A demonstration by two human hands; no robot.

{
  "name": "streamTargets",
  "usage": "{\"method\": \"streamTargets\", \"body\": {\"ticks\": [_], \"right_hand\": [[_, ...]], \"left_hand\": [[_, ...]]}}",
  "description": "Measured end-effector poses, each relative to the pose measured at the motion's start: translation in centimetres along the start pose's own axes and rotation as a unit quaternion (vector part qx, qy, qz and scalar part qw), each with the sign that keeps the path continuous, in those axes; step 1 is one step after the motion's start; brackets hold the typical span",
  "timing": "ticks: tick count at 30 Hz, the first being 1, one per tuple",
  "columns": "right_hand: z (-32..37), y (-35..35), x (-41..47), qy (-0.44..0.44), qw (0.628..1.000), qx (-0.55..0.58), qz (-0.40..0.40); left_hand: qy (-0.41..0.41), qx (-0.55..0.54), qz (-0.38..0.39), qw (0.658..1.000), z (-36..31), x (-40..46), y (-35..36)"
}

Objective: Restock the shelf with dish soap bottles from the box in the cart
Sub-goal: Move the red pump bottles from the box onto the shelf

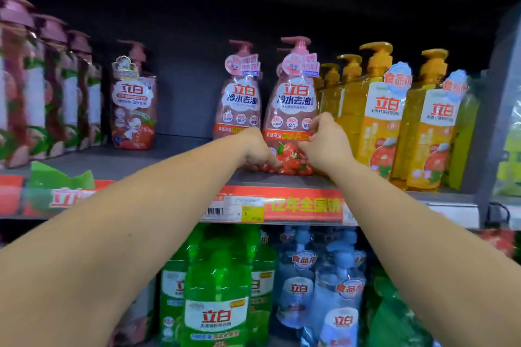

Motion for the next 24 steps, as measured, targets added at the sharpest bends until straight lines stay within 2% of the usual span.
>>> {"method": "streamTargets", "body": {"ticks": [8, 17, 19, 22, 24], "right_hand": [[-0.2, 1.2, -0.3, -0.016, 0.999, -0.026, 0.014], [0.6, 1.5, -1.1, -0.024, 0.997, -0.070, 0.027], [2.4, 1.2, -1.5, -0.045, 0.997, -0.054, 0.023], [7.5, 1.5, -2.9, -0.100, 0.994, -0.019, 0.031], [12.2, 2.2, -4.3, -0.146, 0.988, -0.013, 0.041]], "left_hand": [[-0.009, -0.063, -0.026, 0.998, 0.4, 0.5, -0.1], [0.006, -0.099, 0.000, 0.995, 0.5, -0.6, -0.7], [0.040, -0.058, -0.013, 0.997, -0.1, -1.6, -1.8], [0.112, 0.070, -0.120, 0.984, -1.1, -5.0, -6.8], [0.128, 0.128, -0.179, 0.967, -0.6, -8.3, -11.0]]}}
Point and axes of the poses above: each hand's wrist, its own x-axis towards the middle knuckle, its own y-axis out of the palm, z = x × y, the point moved 8 cm from there along x, towards the middle knuckle, and after that the axes turned 13 degrees about -x, right-handed, at the moved point
